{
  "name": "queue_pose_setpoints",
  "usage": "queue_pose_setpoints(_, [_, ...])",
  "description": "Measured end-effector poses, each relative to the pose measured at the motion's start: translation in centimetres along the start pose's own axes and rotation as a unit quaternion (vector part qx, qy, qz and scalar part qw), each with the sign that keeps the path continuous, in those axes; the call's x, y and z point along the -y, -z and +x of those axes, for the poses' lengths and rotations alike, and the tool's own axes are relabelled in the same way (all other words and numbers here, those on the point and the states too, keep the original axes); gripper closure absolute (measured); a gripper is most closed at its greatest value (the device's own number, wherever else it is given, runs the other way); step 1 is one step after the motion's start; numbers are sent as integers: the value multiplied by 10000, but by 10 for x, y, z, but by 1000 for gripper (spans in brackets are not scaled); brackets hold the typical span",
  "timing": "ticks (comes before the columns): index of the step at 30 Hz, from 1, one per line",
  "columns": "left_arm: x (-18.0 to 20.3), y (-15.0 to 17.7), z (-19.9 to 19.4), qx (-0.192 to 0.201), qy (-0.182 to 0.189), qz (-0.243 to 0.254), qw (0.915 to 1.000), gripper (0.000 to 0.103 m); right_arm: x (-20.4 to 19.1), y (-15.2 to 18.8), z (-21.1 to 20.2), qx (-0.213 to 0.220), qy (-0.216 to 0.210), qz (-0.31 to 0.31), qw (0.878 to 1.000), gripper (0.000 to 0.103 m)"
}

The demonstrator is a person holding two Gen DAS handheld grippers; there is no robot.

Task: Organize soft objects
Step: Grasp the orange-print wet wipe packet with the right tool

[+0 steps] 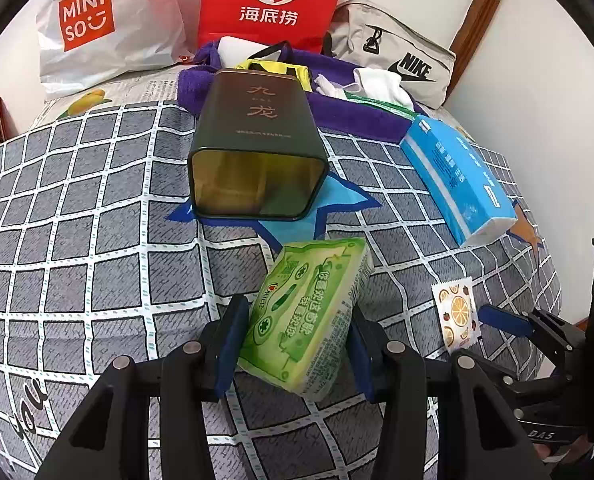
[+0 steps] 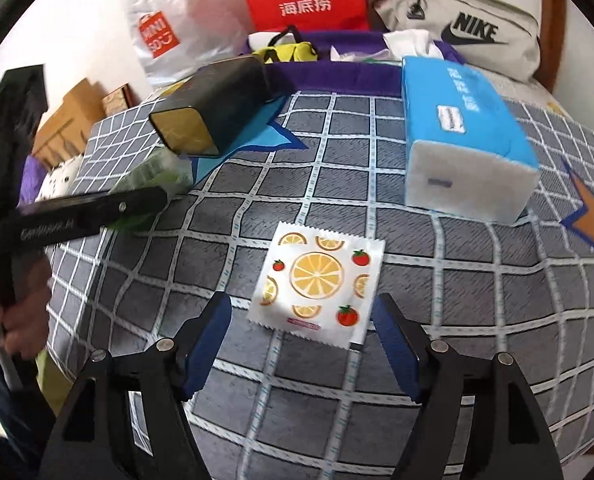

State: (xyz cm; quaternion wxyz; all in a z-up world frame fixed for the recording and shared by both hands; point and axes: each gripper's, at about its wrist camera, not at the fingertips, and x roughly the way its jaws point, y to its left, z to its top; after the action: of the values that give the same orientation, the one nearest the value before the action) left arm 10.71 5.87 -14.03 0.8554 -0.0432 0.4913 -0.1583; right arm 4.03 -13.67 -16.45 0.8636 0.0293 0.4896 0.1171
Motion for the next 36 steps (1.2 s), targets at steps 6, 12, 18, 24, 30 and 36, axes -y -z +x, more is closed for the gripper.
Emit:
queue_pose_setpoints(6, [-2,0,0,-19,47,-13,10000,58,-12,-9,14,-15,390,-22,9992,30])
queue_pose_setpoints(12, [-4,0,0,-39,56,-41,10000,58,-11,-10,20,130,750,-110,9970,32])
queue_pose_setpoints(18, [-1,0,1,-28,0,-18,10000,58,-3,-4,13,298,579,-336,9973,63])
queue_pose_setpoints(24, [2,-1,-2,-17,11,-22,10000,58,-3,-4,5,249,221,-476,9983,84])
queue_pose_setpoints(30, [9,0,-1,-93,-66,30,9999,58,-5,1,-3,284,228,-495,9981,63])
queue_pose_setpoints(36, [11,1,-3,-94,-51,25,9999,58,6,10,-5,339,531,-455,9970,33])
